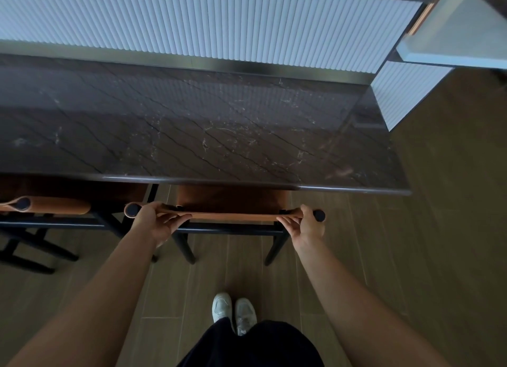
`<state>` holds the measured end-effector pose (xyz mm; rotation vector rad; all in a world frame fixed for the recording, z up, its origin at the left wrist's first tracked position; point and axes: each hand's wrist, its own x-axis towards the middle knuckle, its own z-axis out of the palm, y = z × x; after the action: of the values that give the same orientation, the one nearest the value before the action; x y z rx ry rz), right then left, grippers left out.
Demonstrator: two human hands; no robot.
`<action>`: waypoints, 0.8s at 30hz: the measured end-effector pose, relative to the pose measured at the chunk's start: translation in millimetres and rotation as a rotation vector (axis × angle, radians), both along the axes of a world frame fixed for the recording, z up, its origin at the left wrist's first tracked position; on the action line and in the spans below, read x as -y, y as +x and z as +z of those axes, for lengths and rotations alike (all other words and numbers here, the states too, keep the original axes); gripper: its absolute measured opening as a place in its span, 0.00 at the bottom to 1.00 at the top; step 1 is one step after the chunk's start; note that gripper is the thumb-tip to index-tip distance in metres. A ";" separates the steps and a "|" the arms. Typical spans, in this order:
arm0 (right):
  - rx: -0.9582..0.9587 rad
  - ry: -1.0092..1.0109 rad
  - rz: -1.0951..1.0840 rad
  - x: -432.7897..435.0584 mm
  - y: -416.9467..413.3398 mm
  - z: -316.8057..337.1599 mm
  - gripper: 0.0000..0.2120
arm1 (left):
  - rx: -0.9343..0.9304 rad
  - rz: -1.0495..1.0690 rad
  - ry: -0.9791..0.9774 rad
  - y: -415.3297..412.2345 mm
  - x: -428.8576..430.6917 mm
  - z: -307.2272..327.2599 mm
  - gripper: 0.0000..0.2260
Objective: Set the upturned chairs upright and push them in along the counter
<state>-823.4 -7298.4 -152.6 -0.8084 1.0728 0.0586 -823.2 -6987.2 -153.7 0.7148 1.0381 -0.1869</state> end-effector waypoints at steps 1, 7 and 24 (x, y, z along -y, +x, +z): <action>-0.001 0.000 0.006 0.1 -1.1 -0.5 0.16 | -0.009 -0.007 0.025 0.6 2.1 0.9 0.06; 0.024 0.034 0.023 0.1 -2.7 3.8 0.15 | -0.060 0.022 0.136 -0.9 21.9 10.8 0.10; 0.033 0.124 0.055 -9.0 -12.9 17.2 0.21 | 0.013 0.127 0.248 -37.1 79.3 28.7 0.16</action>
<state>-836.3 -7289.4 -135.4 -0.7250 1.0060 0.1563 -860.3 -7066.5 -125.0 0.8694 1.1016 0.0576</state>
